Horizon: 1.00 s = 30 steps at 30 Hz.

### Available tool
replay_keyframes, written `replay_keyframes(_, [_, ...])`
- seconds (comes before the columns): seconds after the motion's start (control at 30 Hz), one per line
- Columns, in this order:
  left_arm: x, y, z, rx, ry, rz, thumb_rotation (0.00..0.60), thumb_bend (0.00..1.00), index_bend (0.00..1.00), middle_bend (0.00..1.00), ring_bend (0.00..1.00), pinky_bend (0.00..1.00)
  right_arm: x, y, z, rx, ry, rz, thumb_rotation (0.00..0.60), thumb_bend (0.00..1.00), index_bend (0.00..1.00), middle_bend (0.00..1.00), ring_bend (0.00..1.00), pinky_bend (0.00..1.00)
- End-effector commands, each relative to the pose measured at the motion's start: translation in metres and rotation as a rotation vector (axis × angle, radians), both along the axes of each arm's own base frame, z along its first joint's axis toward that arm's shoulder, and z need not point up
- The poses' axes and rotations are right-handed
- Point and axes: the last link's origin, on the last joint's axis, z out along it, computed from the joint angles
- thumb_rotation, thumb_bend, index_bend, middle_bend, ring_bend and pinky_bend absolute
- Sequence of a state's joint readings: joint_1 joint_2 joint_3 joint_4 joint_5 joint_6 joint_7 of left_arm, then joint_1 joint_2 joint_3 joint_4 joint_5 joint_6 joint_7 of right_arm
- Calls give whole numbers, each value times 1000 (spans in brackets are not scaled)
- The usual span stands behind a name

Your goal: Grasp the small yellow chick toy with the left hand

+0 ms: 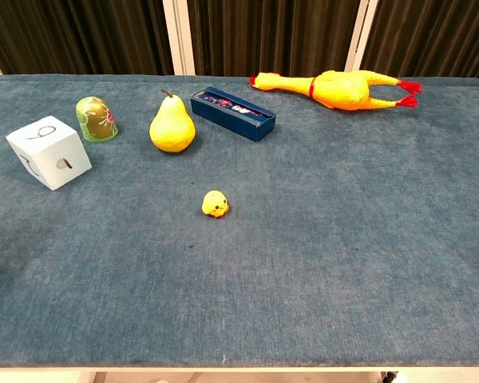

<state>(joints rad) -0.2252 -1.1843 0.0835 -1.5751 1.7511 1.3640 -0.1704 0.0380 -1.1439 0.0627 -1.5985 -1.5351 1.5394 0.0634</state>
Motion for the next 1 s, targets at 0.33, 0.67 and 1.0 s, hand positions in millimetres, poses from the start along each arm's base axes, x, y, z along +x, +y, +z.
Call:
replay_keyframes(0.33, [34, 5, -47, -113, -93, -71, 600, 311, 102, 7, 0, 136, -1, -1, 0, 4, 0, -3, 600, 260, 197, 152, 228, 232])
replay_keyframes(0.67, [53, 21, -87, -187, -100, -94, 600, 311, 101, 25, 22, 175, -1, -1, 0, 6, 0, -5, 600, 260, 199, 152, 227, 232])
replay_keyframes(1.0, [69, 42, -118, -236, -119, -103, 600, 312, 102, 63, 49, 181, 0, -2, 0, 9, -1, -6, 600, 260, 199, 152, 227, 232])
